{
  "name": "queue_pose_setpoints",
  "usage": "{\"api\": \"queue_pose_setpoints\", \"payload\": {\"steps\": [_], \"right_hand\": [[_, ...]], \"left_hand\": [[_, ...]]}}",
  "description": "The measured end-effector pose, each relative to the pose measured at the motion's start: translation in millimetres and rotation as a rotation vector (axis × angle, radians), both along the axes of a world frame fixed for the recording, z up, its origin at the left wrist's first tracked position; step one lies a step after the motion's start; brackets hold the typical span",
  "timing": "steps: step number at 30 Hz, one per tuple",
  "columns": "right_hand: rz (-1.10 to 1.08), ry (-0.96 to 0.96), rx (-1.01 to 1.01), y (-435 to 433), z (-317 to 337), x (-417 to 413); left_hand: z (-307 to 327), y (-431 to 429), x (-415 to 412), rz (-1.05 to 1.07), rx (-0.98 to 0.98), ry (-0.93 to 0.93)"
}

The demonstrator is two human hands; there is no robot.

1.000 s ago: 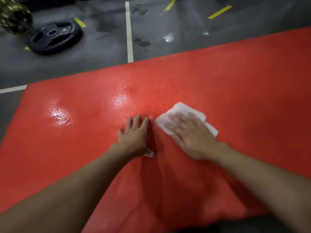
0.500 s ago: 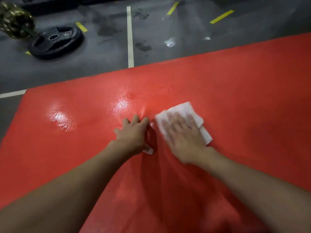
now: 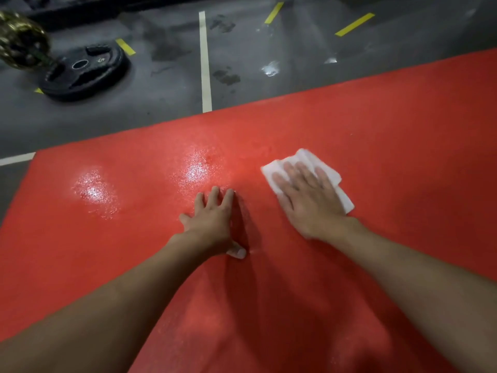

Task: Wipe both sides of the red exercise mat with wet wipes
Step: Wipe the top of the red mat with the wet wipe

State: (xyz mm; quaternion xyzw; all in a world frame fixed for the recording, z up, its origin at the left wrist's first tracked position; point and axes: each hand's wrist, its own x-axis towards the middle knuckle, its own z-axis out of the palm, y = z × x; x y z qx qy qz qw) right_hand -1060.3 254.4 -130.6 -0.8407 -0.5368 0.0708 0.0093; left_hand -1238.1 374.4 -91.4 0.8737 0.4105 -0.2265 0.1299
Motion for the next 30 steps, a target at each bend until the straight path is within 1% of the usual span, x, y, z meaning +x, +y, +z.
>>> {"api": "queue_pose_setpoints", "payload": {"steps": [1,2,3,5,6,7,8,10,11,12,14,15,16,17,19,20,21,23,24,25,26,28,29,30], "right_hand": [[-0.086,-0.024,-0.002,6.0,-1.2,-4.7],[-0.097,-0.028,0.004,10.9,-2.3,-14.5],[-0.021,-0.02,0.02,11.9,-3.6,-26.2],[0.225,0.014,0.023,3.9,-3.9,-38.1],[0.293,0.042,0.02,1.6,-1.8,-30.3],[0.288,0.05,0.023,4.4,-0.7,-17.3],[0.193,0.045,0.025,9.3,-0.5,-4.1],[-0.074,0.002,0.007,18.5,-1.1,5.0],[-0.12,-0.018,0.011,22.2,-2.5,-2.3],[-0.075,-0.02,0.028,23.2,-4.7,-14.2],[0.182,-0.001,0.029,14.3,-6.7,-30.8],[0.275,0.025,0.023,10.3,-5.8,-25.4],[0.302,0.038,0.019,10.2,-3.6,-13.2],[0.237,0.042,0.029,14.0,-3.2,0.7],[-0.031,0.007,0.024,21.2,-3.5,12.9],[-0.105,-0.026,0.022,24.9,-4.8,6.5],[-0.097,-0.037,0.033,27.3,-6.4,-5.2],[0.126,-0.006,0.034,21.9,-8.4,-24.4],[0.232,0.024,0.023,18.1,-7.2,-21.1],[0.277,0.048,0.02,18.1,-4.5,-9.6],[0.235,0.053,0.026,21.5,-2.8,5.1],[-0.022,0.012,0.034,28.8,-2.1,22.2],[-0.105,-0.021,0.032,32.9,-3.3,18.8],[-0.106,-0.033,0.035,36.6,-4.8,9.2]], "left_hand": [[-0.6,0.7,0.7,-0.002,0.003,-0.001],[-0.1,1.6,1.9,-0.003,0.003,0.0],[1.1,3.4,3.6,-0.001,-0.004,-0.001],[3.1,10.5,6.7,0.006,-0.035,-0.017],[4.3,14.1,7.2,0.01,-0.054,-0.031],[5.3,17.1,6.9,0.012,-0.065,-0.042],[5.9,18.4,6.8,0.014,-0.064,-0.051],[5.9,14.5,6.4,0.035,-0.023,-0.062],[5.4,11.1,7.3,0.043,0.004,-0.065],[5.4,7.8,8.3,0.052,0.025,-0.068],[7.1,4.0,12.1,0.057,0.04,-0.061],[8.5,3.2,13.2,0.057,0.037,-0.052],[9.1,2.8,13.1,0.06,0.033,-0.045],[9.2,2.7,12.9,0.061,0.03,-0.039],[9.0,2.4,12.5,0.059,0.033,-0.03],[9.0,2.7,12.8,0.059,0.036,-0.033],[9.0,3.8,13.1,0.06,0.04,-0.041],[8.7,6.5,14.0,0.056,0.039,-0.053],[7.7,8.4,13.6,0.052,0.032,-0.058],[6.2,11.1,12.5,0.052,0.02,-0.061],[5.7,14.2,11.6,0.059,0.0,-0.063],[7.8,22.6,13.2,0.099,-0.066,-0.088],[9.6,27.1,15.0,0.129,-0.093,-0.115],[11.3,30.5,17.4,0.151,-0.095,-0.138]]}}
